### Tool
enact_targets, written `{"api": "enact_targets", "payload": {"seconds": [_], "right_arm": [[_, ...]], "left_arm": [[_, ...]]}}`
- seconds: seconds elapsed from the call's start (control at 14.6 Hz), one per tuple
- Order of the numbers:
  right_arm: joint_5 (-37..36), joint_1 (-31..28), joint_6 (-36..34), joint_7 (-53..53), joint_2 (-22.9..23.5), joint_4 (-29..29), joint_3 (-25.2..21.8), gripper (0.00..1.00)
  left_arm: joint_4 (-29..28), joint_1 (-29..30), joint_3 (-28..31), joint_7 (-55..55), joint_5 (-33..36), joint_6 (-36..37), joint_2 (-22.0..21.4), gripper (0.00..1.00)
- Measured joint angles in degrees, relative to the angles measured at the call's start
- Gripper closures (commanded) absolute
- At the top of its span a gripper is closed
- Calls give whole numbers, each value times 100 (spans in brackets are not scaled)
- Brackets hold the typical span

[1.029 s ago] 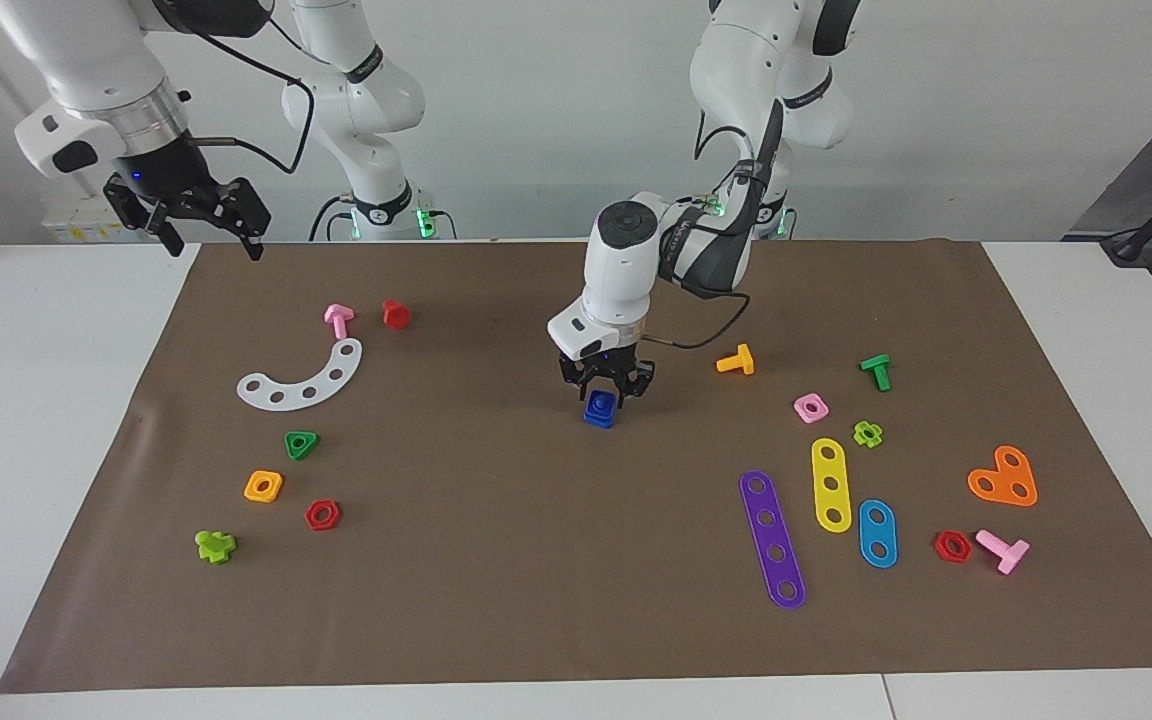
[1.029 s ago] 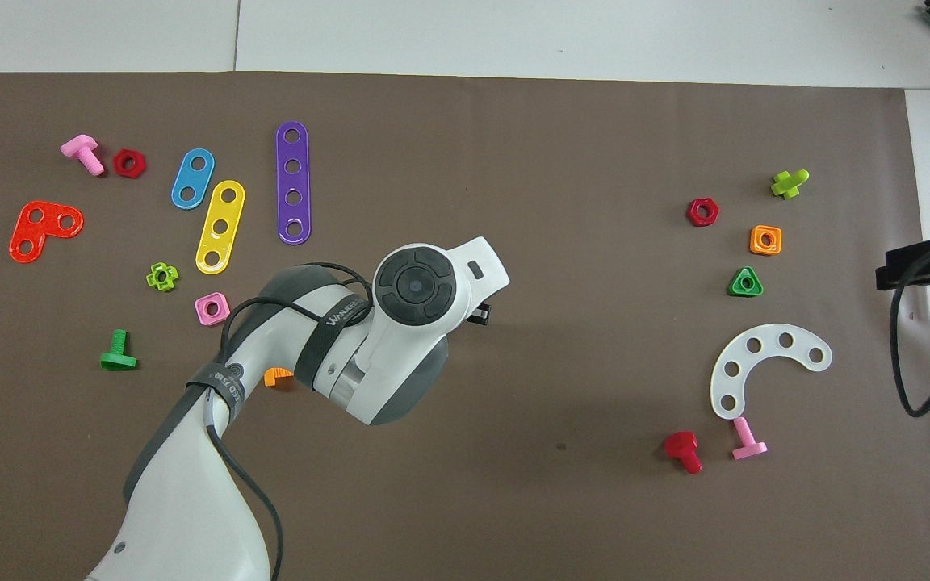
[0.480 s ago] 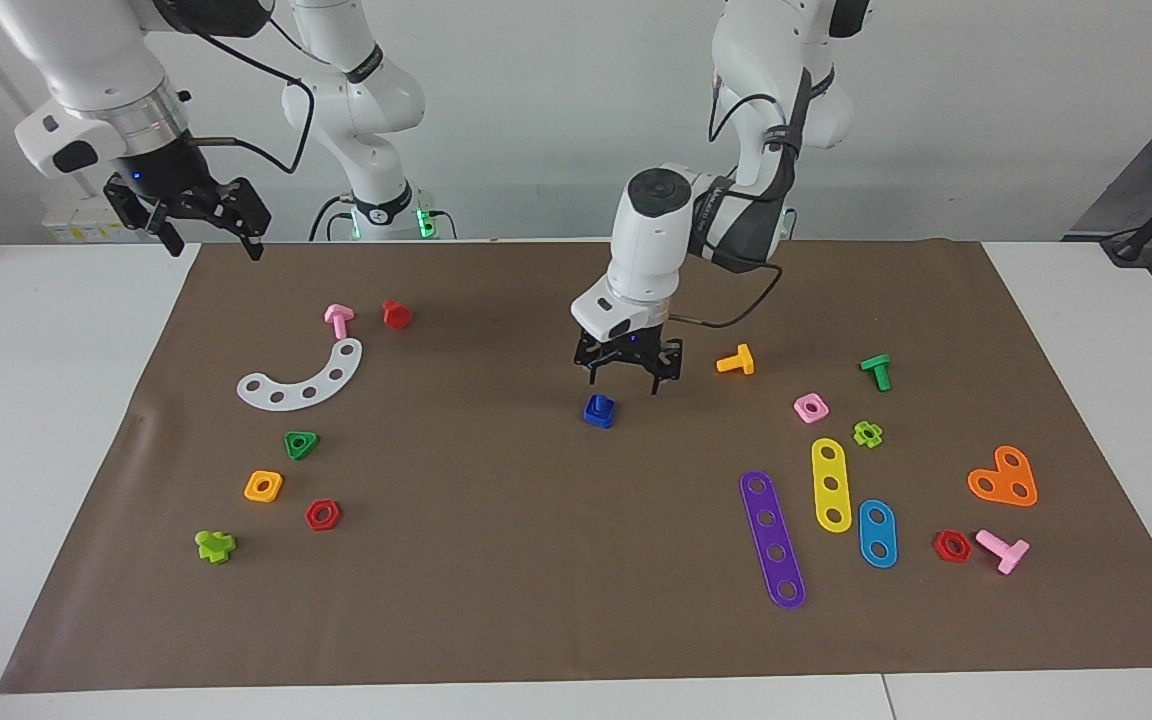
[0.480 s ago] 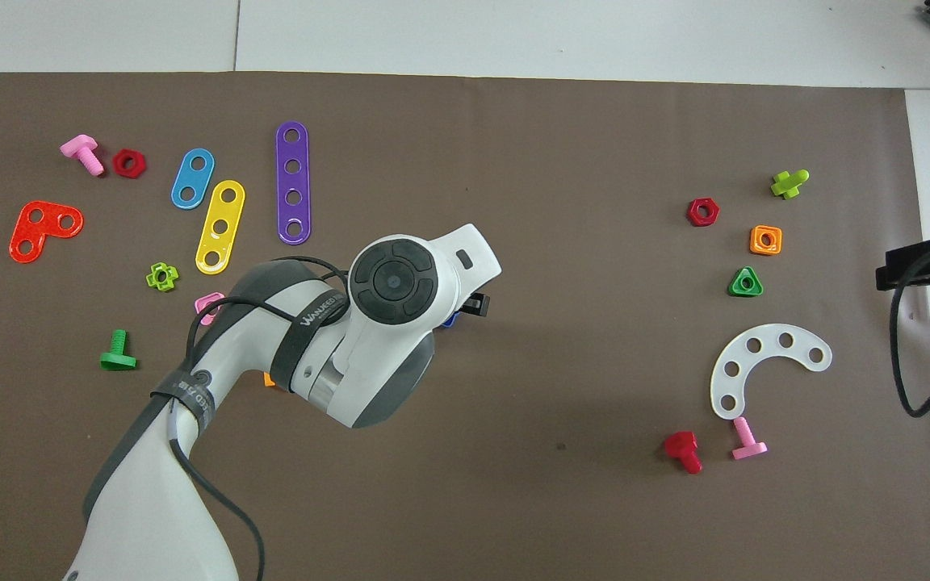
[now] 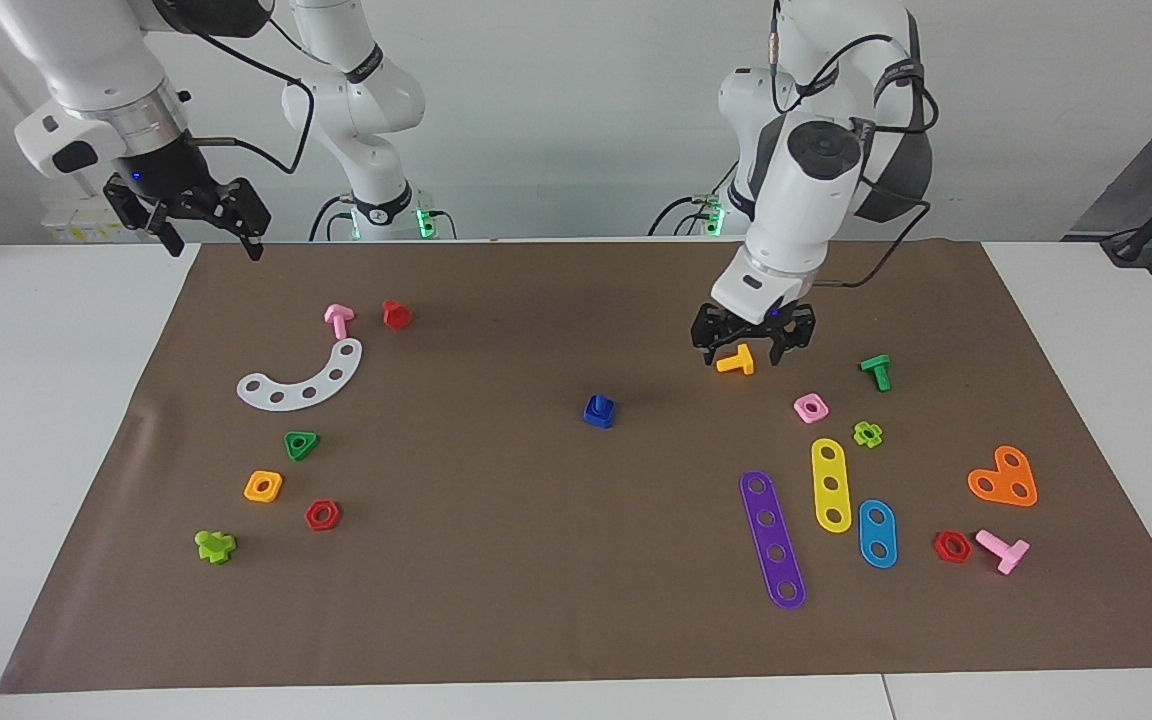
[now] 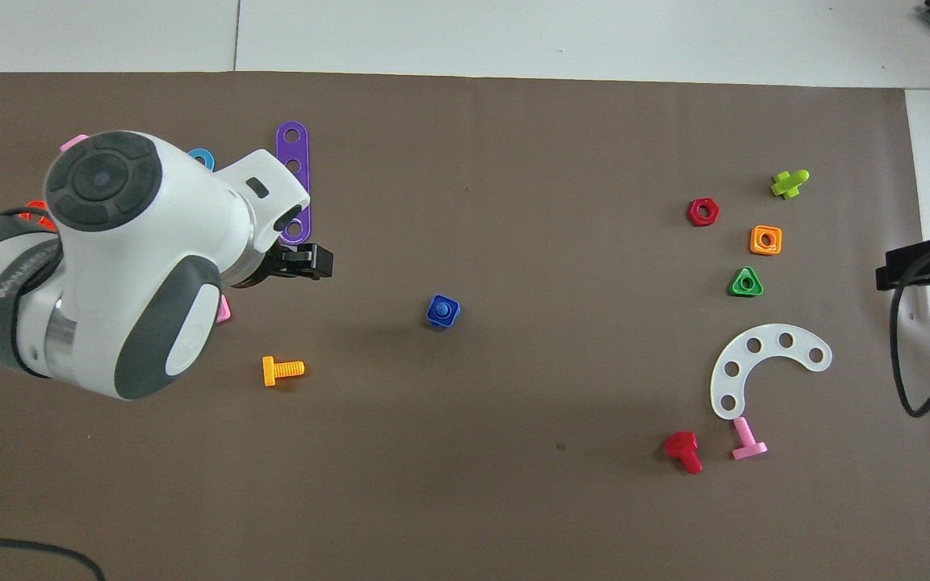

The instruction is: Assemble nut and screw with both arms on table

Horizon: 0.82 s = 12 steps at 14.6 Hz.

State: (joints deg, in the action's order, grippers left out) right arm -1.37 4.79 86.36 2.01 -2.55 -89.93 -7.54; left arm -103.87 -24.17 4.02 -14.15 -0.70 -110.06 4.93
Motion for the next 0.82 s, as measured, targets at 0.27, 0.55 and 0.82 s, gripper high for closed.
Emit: {"api": "enact_targets", "payload": {"seconds": [0.27,0.55,0.82], "right_arm": [[0,0,0,0,0,0,0,0],[0,0,0,0,0,0,0,0],[0,0,0,0,0,0,0,0]], "left_arm": [[-154,757,5,975,1,315,-527,0],[-158,1440,22,1956,1,580,-890,0],[374,1792,30,2271,3,944,-915,0]]}}
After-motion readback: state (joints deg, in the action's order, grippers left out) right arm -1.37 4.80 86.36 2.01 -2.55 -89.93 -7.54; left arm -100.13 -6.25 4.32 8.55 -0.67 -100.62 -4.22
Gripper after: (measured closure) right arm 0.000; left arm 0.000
